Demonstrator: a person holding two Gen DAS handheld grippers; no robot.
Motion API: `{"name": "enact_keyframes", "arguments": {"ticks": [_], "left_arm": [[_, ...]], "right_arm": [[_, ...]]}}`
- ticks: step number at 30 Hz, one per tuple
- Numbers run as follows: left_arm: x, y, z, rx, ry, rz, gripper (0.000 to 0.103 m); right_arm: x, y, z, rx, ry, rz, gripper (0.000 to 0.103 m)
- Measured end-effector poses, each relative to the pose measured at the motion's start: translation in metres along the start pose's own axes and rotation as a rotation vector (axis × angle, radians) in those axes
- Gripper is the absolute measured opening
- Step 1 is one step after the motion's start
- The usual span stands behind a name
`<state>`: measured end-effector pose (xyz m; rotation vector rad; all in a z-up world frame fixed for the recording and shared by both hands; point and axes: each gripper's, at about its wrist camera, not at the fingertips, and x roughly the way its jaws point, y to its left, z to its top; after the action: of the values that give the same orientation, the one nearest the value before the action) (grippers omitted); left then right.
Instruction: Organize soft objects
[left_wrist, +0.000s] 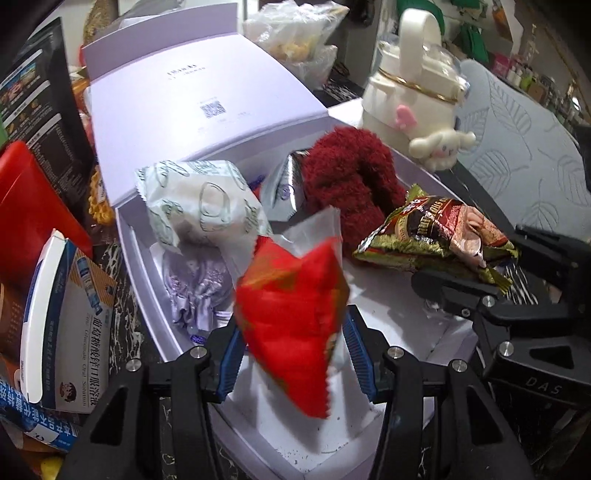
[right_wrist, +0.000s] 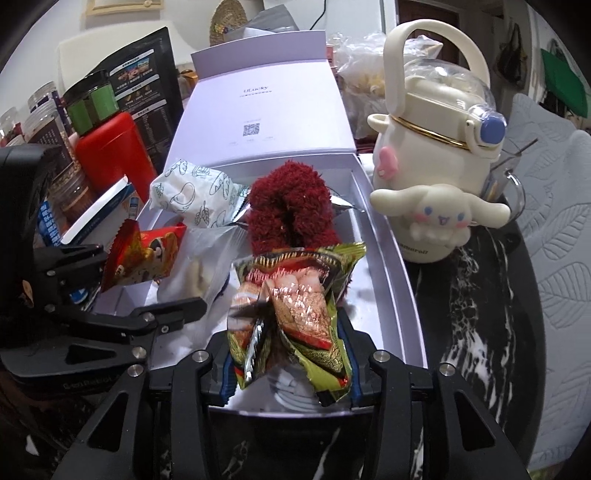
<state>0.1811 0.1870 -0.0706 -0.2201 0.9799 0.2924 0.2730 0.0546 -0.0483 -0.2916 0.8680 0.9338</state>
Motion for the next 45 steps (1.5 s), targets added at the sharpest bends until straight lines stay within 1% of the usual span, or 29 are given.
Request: {"name": "enact_keyframes", "arguments": {"ticks": [1,5,6,9,12,18,21,24,28,30,32,37,39,41,42,43,45], "left_arm": [[-0.001,-0.002,0.0,0.007,0.007,-0.001,0.051],[0.002,-0.009,-0.002,0.033,0.035,-0.017,0.051],[0.001,-0.01,-0.003,0.038,0.033,-0.019,0.051],[-0.002,-0.016,-0.005,0.062,0.031,0.003,0.059],[-0.009,-0.018,-0.007,0.069,0.022,0.03,0.059],[-0.027,-0.015,-0.012,0.054,-0.002,0.038,0.059],[-0.043,-0.012,-0.014,0.048,-0.036,0.048,0.059],[-0.06,-0.011,-0.015,0.048,-0.073,0.053,0.059],[-0.079,-0.01,-0.016,0.052,-0.112,0.082,0.059],[-0.089,-0.011,-0.019,0.052,-0.132,0.095,0.059],[-0.1,-0.008,-0.02,0.031,-0.163,0.102,0.059],[-0.128,-0.002,-0.022,0.001,-0.195,0.118,0.059],[-0.137,-0.001,-0.022,-0.014,-0.202,0.116,0.059],[-0.151,0.003,-0.024,-0.037,-0.225,0.113,0.065],[-0.156,0.003,-0.025,-0.042,-0.238,0.116,0.072],[-0.163,0.004,-0.026,-0.046,-0.25,0.122,0.077],[-0.174,0.004,-0.029,-0.053,-0.28,0.137,0.078]], "right_arm": [[-0.001,0.0,0.0,0.001,0.0,-0.003,0.049],[-0.006,0.004,-0.002,-0.005,0.008,-0.029,0.05],[-0.008,0.004,-0.002,-0.007,0.009,-0.035,0.05],[-0.015,0.007,-0.004,-0.012,0.005,-0.049,0.052],[-0.024,0.012,-0.004,-0.026,-0.008,-0.068,0.052],[-0.043,0.023,-0.005,-0.047,-0.042,-0.086,0.052],[-0.055,0.028,-0.003,-0.055,-0.074,-0.103,0.052],[-0.067,0.034,-0.002,-0.059,-0.101,-0.1,0.052],[-0.084,0.041,-0.001,-0.065,-0.145,-0.105,0.052],[-0.095,0.045,-0.001,-0.054,-0.181,-0.12,0.052],[-0.107,0.05,-0.001,-0.062,-0.22,-0.133,0.052],[-0.135,0.06,-0.001,-0.074,-0.289,-0.128,0.052],[-0.146,0.063,-0.002,-0.079,-0.316,-0.127,0.055],[-0.157,0.067,-0.004,-0.085,-0.34,-0.126,0.056],[-0.162,0.068,-0.005,-0.089,-0.353,-0.125,0.056],[-0.168,0.07,-0.006,-0.092,-0.365,-0.124,0.057],[-0.177,0.074,-0.008,-0.098,-0.387,-0.125,0.059]]}}
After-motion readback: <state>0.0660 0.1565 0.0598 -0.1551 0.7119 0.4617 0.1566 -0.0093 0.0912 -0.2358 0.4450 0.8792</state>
